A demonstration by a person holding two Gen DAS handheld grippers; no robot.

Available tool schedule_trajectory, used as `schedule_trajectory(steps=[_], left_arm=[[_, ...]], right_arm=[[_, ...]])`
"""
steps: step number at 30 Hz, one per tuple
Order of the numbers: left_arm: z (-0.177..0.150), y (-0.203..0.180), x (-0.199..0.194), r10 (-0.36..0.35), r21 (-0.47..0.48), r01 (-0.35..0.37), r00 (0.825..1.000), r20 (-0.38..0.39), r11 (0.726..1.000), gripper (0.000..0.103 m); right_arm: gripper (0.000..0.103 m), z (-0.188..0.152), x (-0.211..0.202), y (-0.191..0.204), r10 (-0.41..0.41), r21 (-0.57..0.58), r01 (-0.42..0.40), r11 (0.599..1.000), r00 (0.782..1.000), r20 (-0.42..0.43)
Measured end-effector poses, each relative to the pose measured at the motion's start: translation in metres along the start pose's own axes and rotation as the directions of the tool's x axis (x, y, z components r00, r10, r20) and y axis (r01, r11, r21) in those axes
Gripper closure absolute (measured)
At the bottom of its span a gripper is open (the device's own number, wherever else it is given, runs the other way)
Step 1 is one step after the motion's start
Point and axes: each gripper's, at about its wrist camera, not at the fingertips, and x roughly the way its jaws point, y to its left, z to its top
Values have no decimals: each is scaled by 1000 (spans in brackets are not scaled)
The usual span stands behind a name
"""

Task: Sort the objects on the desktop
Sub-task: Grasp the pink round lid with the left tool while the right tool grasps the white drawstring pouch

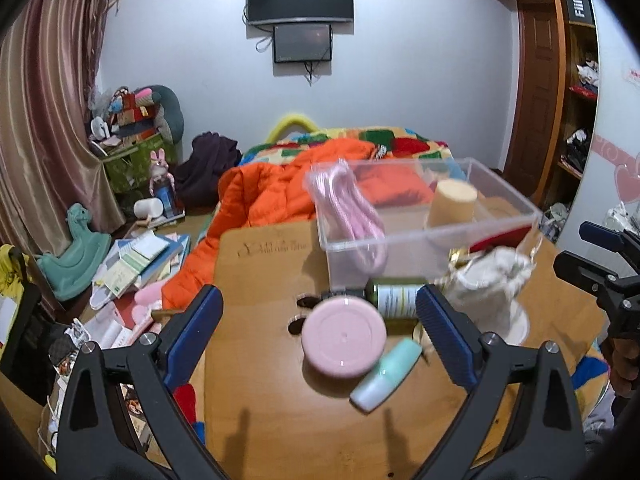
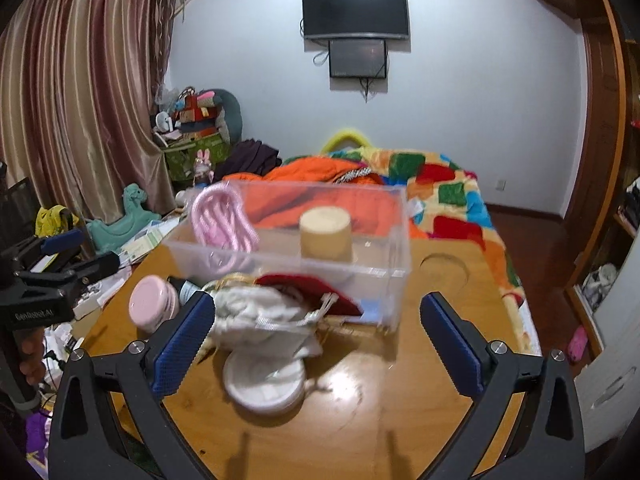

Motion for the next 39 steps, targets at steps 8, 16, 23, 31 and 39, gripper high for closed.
schedule_trajectory(steps=[8, 16, 23, 31, 39], left_arm=[[-22, 7, 24, -40, -36, 37, 997, -68, 999, 5], [-31, 2, 43, -55, -34, 52, 993, -108, 998, 5], [-32, 6, 58, -78, -62, 70, 988, -135, 996, 5], [-33, 2, 68, -84, -71, 73, 984, -158, 995, 18], [-33, -3, 67, -134, -84, 121, 977, -165, 989, 40]], right_arm=[[1, -18, 21, 11, 62, 23, -61, 998, 994, -85], [1, -27, 50, 29, 87, 20, -85, 996, 983, -159], [3, -25, 71, 37, 45, -5, -46, 999, 983, -177], [20, -24, 82, 32, 36, -25, -41, 999, 982, -185], [42, -19, 74, 24, 84, -16, -88, 996, 980, -178]])
